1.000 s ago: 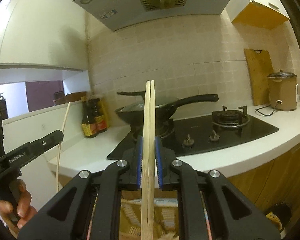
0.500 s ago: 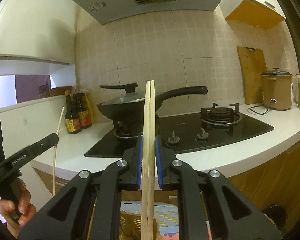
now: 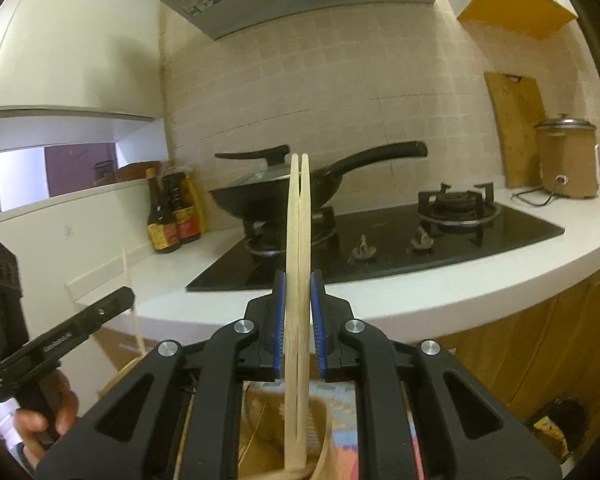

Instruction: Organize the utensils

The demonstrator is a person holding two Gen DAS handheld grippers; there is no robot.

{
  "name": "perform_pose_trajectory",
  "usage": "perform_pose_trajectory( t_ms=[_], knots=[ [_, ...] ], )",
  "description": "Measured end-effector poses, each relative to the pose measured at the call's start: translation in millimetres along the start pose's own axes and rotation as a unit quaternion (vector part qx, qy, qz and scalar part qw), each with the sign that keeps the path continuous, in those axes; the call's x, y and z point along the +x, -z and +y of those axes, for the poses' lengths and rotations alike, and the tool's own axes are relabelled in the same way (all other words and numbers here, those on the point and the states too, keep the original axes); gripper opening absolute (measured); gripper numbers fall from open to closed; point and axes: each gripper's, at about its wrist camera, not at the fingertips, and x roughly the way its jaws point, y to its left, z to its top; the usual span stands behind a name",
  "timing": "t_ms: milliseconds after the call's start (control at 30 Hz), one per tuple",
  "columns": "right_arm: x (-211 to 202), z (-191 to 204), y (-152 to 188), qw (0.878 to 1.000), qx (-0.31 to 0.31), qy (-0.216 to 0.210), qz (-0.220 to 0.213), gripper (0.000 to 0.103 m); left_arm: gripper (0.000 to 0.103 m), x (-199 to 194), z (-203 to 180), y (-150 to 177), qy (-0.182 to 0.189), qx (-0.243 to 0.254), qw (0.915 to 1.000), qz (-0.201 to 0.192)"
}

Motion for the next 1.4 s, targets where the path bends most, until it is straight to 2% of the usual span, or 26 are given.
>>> perform_pose_trajectory(
  t_ms=[67,100,133,200,300,367,400,467,533,600,667,767,867,967,1000,1033,1100,1167,1200,1333,1400],
  knots=[
    [-10.6,0.3,2.1,1.000,0.000,-0.009,0.008,0.014,0.023,-7.2,-2.8,2.1,0.008,0.003,0.9999,0.012],
    [-15.2,1.0,3.0,1.000,-0.001,-0.013,0.012,0.016,0.048,-11.3,-4.3,2.7,0.008,0.004,0.9999,0.014],
    [-21.2,0.8,3.9,1.000,0.000,-0.019,0.021,0.020,0.057,-19.8,-7.3,3.6,0.002,0.009,0.9999,0.009],
    [-31.5,0.3,6.8,0.999,0.003,-0.035,0.041,0.024,0.060,-31.8,-11.7,5.7,0.009,0.014,0.9997,0.019],
    [-47.5,-5.2,13.3,0.993,0.021,-0.066,0.091,0.031,0.071,-52.1,-16.1,10.3,0.027,0.002,0.9985,0.047],
    [-65.2,-11.0,20.5,0.989,0.035,-0.072,0.121,0.054,0.080,-71.9,-20.2,15.9,0.027,-0.005,0.9980,0.057],
    [-70.9,-12.0,22.6,0.989,0.037,-0.071,0.126,0.056,0.083,-81.2,-22.1,19.2,0.022,-0.010,0.9976,0.064],
    [-88.5,-13.9,30.9,0.985,0.040,-0.074,0.153,0.056,0.084,-99.2,-27.9,27.7,0.011,-0.018,0.9969,0.076],
    [-101.0,-13.7,40.5,0.981,0.039,-0.057,0.182,0.056,0.086,-115.4,-37.2,37.8,-0.012,-0.013,0.9957,0.091],
    [-109.7,-10.7,52.4,0.975,0.028,-0.034,0.220,0.056,0.086,-129.1,-48.9,49.9,-0.038,0.001,0.9934,0.108],
    [-119.5,-6.5,74.0,0.962,0.017,-0.023,0.272,0.056,0.087,-140.7,-60.6,66.4,-0.053,0.013,0.9893,0.135],
    [-130.9,-1.4,104.4,0.943,0.013,-0.024,0.333,0.056,0.088,-152.9,-72.7,95.0,-0.051,0.019,0.9814,0.184],
    [-142.3,8.3,129.6,0.929,-0.008,-0.021,0.369,0.056,0.088,-161.8,-77.1,119.3,-0.039,0.012,0.9752,0.217],
    [-151.9,17.5,148.8,0.921,-0.025,-0.023,0.388,0.056,0.086,-170.9,-80.4,137.1,-0.048,0.018,0.9711,0.233],
    [-155.1,19.4,155.2,0.919,-0.025,-0.024,0.393,0.056,0.083,-172.0,-82.0,142.6,-0.052,0.023,0.9683,0.243],
    [-157.6,21.3,160.5,0.916,-0.025,-0.026,0.399,0.055,0.075,-171.5,-83.6,146.2,-0.053,0.028,0.9655,0.253],
    [-161.1,25.6,169.7,0.913,-0.030,-0.027,0.406,0.049,0.066,-170.7,-89.3,158.5,-0.040,0.041,0.9579,0.281],
    [-164.4,28.6,180.9,0.909,-0.040,-0.022,0.414,0.036,0.061,-167.5,-99.5,170.6,-0.022,0.056,0.9498,0.307],
    [-165.8,29.1,184.4,0.908,-0.042,-0.019,0.417,0.034,0.054,-165.0,-105.5,178.0,-0.018,0.068,0.9446,0.320],
    [-174.0,27.4,189.3,0.907,-0.031,-0.020,0.420,0.034,0.040,-154.0,-130.2,203.6,0.000,0.113,0.9251,0.362],
    [-175.8,25.8,188.4,0.908,-0.027,-0.020,0.419,0.034,0.037,-145.1,-136.7,211.0,0.010,0.120,0.9177,0.379]
  ],
)
